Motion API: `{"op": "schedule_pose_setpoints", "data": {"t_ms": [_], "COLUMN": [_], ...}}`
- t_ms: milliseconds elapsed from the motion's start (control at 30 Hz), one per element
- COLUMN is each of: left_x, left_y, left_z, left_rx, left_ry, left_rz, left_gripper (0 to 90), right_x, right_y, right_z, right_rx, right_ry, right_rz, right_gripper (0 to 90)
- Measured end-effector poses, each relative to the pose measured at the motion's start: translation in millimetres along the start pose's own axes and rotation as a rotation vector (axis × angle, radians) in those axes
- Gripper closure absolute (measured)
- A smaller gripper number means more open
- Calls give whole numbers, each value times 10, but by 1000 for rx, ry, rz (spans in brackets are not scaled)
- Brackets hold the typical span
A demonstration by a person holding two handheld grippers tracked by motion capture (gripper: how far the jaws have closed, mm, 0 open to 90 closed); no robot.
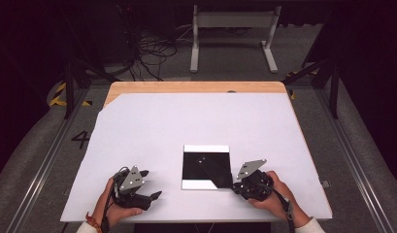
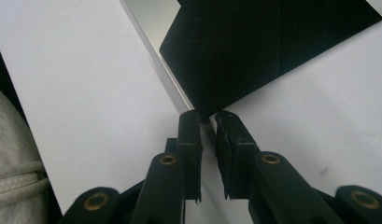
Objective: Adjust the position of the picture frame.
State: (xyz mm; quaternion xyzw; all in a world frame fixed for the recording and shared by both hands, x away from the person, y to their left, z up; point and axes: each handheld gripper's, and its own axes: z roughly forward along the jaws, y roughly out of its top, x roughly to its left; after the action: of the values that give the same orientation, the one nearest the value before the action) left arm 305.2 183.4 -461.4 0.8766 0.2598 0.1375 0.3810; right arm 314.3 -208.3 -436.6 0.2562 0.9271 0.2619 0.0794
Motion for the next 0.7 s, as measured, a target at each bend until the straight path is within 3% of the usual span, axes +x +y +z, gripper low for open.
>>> {"op": "schedule_pose_setpoints", "data": {"t_ms": [300, 367, 600, 700], "left_x": [-7, -6, -23, -22], "left_y": [-7, -9, -4, -5], "left_z": [-2, 3, 23, 23], "left_rx": [8, 8, 26, 28], "left_ry": [-7, -9, -10, -12], "left_rz": [3, 6, 15, 13], "left_gripper": [182, 181, 179, 178], "right_x": [-37, -68, -80, -115], "right_y": [-27, -45, -41, -48], "right_z": [3, 1, 2, -8], "right_rx": [-33, -50, -86, -131], "right_ry": [31, 63, 95, 135], "right_rz": [28, 51, 78, 120], "right_gripper": [788, 773, 730, 712]}}
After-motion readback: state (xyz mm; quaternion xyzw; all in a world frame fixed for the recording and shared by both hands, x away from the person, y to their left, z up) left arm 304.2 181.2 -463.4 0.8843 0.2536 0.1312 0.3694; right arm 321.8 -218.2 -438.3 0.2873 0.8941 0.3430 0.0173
